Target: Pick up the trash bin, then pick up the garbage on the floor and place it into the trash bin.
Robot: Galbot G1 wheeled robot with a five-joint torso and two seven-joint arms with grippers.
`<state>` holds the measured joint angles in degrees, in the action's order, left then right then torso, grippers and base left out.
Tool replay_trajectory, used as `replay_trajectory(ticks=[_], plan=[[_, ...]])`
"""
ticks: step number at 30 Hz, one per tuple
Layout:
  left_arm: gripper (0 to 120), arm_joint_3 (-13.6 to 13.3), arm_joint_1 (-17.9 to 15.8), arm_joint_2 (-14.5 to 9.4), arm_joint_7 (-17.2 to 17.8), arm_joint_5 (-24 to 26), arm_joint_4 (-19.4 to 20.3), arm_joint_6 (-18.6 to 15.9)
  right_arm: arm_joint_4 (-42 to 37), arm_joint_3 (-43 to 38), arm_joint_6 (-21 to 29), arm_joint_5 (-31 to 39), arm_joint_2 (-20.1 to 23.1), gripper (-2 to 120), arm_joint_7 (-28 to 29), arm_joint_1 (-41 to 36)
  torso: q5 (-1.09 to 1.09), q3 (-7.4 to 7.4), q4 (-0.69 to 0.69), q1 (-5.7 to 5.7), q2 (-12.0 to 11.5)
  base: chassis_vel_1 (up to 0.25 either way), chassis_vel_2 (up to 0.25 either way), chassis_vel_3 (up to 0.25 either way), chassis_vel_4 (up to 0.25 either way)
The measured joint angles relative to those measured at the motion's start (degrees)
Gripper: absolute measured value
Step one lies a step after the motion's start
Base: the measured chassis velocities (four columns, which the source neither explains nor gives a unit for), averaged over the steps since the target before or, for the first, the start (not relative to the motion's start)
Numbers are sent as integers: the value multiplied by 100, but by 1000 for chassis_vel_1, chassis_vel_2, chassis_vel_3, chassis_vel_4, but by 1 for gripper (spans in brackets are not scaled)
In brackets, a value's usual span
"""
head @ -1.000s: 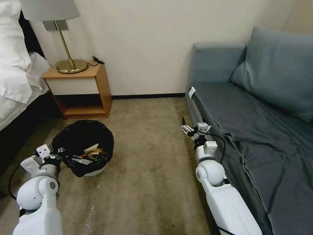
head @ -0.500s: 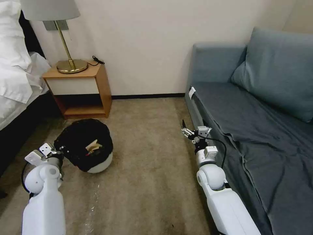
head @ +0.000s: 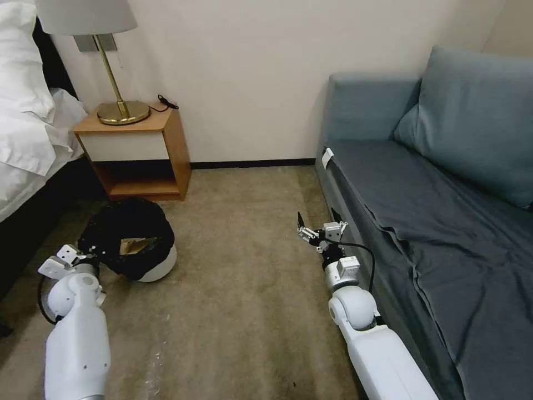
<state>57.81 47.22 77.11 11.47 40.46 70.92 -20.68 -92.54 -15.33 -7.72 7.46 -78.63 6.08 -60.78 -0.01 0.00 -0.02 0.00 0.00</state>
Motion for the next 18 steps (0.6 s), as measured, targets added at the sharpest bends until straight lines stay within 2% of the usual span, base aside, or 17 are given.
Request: replay_trajectory(ticks=[3, 5, 6, 8, 11, 13, 17, 18], plan=[[4, 0, -27, 0, -2, -5, -34, 1, -21, -20, -7, 3, 8, 100, -3, -21, 0, 0, 1, 0, 0, 0, 0, 0, 0], [14, -1, -34, -12, -51, -79, -19, -30, -50, -46, -22, 2, 16, 100, -5, -57, 2, 0, 2, 0, 0, 0, 0, 0, 0], [14, -1, -34, -12, -51, -79, -19, -30, -50, -46, -22, 2, 16, 100, -5, -57, 2, 0, 2, 0, 0, 0, 0, 0, 0], [25, -4, -25, -17, -59, -132, 32, -58, -70, -55, -31, 0, 18, 100, -2, -81, 2, 0, 1, 0, 0, 0, 0, 0, 0], [32, -5, -12, -16, -59, -153, 56, -67, -72, -56, -42, -1, 16, 100, 0, -92, 2, 0, 2, 0, 0, 0, 0, 0, 0], [44, -6, 18, 1, -52, -178, 99, -80, -73, -54, -71, -12, 0, 100, 0, -118, 2, 0, 2, 0, 0, 0, 0, 0, 0], [52, -6, 41, 12, -45, -182, 151, -89, -71, -46, -87, -21, -10, 100, -6, -142, 1, 0, 2, 0, 0, 0, 0, 0, 0], [61, -2, 65, 14, -36, -182, 230, -102, -64, -43, -102, -25, -14, 100, -14, -154, 1, 0, 2, 0, 0, 0, 0, 0, 0]])
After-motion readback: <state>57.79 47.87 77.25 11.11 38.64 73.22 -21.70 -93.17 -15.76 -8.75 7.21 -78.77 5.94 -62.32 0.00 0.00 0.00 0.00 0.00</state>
